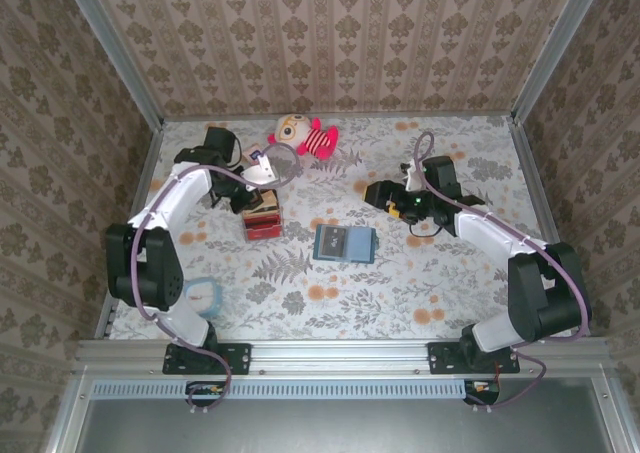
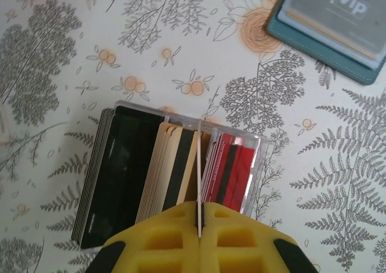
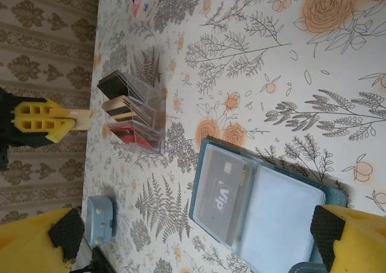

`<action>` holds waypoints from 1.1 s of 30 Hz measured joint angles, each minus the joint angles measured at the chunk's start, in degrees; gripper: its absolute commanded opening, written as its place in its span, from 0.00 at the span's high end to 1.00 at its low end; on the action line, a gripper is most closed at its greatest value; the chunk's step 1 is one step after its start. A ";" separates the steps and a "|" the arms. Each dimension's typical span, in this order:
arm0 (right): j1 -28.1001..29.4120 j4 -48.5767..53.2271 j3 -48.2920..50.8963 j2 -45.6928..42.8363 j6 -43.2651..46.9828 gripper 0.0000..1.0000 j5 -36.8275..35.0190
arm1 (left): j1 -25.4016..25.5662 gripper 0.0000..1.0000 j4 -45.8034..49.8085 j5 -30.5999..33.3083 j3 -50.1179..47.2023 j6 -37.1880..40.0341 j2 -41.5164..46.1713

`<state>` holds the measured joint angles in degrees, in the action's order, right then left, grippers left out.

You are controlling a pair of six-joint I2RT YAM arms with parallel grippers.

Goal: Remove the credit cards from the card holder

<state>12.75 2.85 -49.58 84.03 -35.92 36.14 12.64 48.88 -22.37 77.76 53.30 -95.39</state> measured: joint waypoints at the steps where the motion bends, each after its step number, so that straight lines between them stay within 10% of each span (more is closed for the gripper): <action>1: -0.09 0.11 0.00 0.00 0.00 0.00 0.02 | 0.02 1.00 0.63 -0.33 0.83 1.09 -0.50; 24: -0.13 -1.33 0.00 0.92 -1.16 0.00 1.60 | 0.00 0.99 4.22 4.22 5.86 14.75 -10.80; 33: -0.17 -1.16 0.00 1.66 -1.31 0.00 1.84 | 0.02 0.76 2.71 4.50 6.03 15.54 -11.02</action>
<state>12.58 1.69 -49.58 85.69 -37.23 37.98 12.67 51.59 -17.87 83.79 68.84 -106.41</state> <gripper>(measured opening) 0.999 0.183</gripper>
